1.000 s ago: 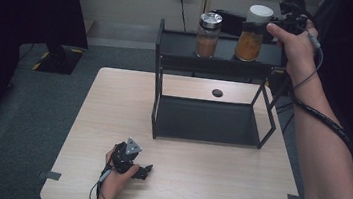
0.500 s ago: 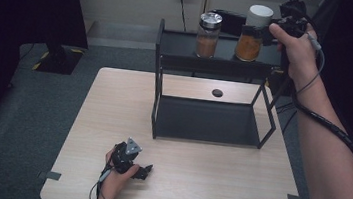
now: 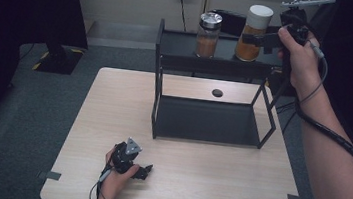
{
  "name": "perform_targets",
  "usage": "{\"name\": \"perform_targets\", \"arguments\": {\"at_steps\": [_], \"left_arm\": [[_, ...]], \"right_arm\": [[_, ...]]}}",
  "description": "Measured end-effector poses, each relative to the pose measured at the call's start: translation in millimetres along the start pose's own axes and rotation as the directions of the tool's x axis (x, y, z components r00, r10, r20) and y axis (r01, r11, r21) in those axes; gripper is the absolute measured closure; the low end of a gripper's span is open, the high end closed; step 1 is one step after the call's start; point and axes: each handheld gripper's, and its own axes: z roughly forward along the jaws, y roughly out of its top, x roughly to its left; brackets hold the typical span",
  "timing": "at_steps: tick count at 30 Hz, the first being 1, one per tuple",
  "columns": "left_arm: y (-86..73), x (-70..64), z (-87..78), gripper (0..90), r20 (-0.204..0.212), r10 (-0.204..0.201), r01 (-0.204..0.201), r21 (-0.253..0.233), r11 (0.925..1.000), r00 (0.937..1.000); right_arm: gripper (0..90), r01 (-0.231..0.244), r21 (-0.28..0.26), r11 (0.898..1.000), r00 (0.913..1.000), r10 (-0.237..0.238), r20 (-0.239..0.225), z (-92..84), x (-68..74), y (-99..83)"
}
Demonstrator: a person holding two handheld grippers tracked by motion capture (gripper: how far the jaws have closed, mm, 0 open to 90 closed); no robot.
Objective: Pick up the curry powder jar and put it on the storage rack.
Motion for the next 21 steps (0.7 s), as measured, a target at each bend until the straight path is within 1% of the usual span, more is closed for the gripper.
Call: {"name": "perform_targets", "arguments": {"at_steps": [8,13,18,21], "left_arm": [[0.0,0.0,0.0,0.0,0.0,-0.001,0.001,0.0,1.0,1.0],[0.0,0.0,0.0,0.0,0.0,0.0,0.0,0.0,1.0,1.0],[-0.1,0.0,0.0,0.0,0.0,0.0,0.0,0.0,1.0,1.0],[0.0,0.0,0.0,0.0,0.0,0.0,0.0,0.0,1.0,1.0]], "right_arm": [[0.2,0.011,-0.008,1.0,0.9998,-0.011,-0.019,-5.2,4.1,-9.1],[0.3,0.022,-0.01,1.0,0.9995,-0.023,-0.021,-9.2,8.1,-15.4],[0.3,0.034,-0.007,0.999,0.9988,-0.034,-0.036,-13.5,10.2,-21.5],[0.3,0.032,-0.015,0.999,0.998,-0.032,-0.053,-15.7,10.2,-26.7]]}}
